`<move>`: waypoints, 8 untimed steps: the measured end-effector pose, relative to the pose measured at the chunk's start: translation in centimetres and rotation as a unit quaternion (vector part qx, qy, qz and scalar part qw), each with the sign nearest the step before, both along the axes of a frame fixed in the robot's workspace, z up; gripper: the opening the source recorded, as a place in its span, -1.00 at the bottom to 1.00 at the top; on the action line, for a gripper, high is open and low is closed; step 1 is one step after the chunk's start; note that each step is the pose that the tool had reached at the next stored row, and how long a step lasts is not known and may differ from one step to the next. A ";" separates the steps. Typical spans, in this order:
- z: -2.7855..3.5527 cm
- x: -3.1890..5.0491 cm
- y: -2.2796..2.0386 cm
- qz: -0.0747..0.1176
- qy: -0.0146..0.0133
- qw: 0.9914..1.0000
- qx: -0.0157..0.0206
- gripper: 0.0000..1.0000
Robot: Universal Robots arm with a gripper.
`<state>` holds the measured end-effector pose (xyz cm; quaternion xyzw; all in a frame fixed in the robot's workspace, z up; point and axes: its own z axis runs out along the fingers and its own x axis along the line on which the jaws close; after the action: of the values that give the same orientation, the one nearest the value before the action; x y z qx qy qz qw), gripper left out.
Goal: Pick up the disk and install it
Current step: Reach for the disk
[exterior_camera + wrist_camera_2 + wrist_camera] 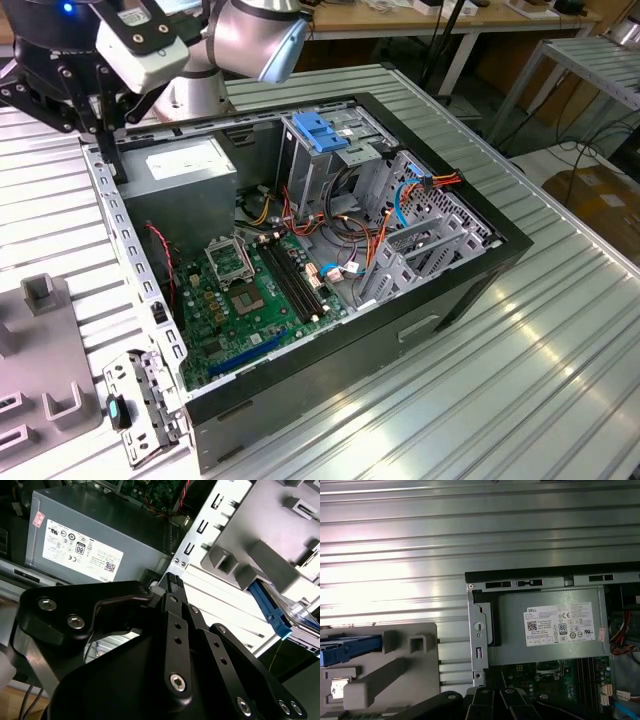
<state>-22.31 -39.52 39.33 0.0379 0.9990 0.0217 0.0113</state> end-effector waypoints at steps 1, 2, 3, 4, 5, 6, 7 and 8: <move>0.00 -0.32 0.01 0.000 0.000 1.000 0.000 -0.79; 0.00 -0.48 0.02 0.000 0.000 1.000 0.000 -0.79; 0.00 -0.64 0.03 0.000 0.000 1.000 0.000 -0.79; 0.00 -0.81 0.04 0.000 0.000 1.000 0.000 -0.79; 0.00 -1.20 0.05 0.000 0.000 1.000 0.000 -0.79; 0.00 -1.36 0.06 0.000 0.000 1.000 0.000 -0.79; 0.00 -1.52 0.07 0.000 0.000 1.000 0.000 -0.79; 0.00 -1.68 0.07 0.000 0.000 1.000 0.000 -0.79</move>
<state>-23.99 -39.45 39.33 0.0379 0.9990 0.0216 0.0112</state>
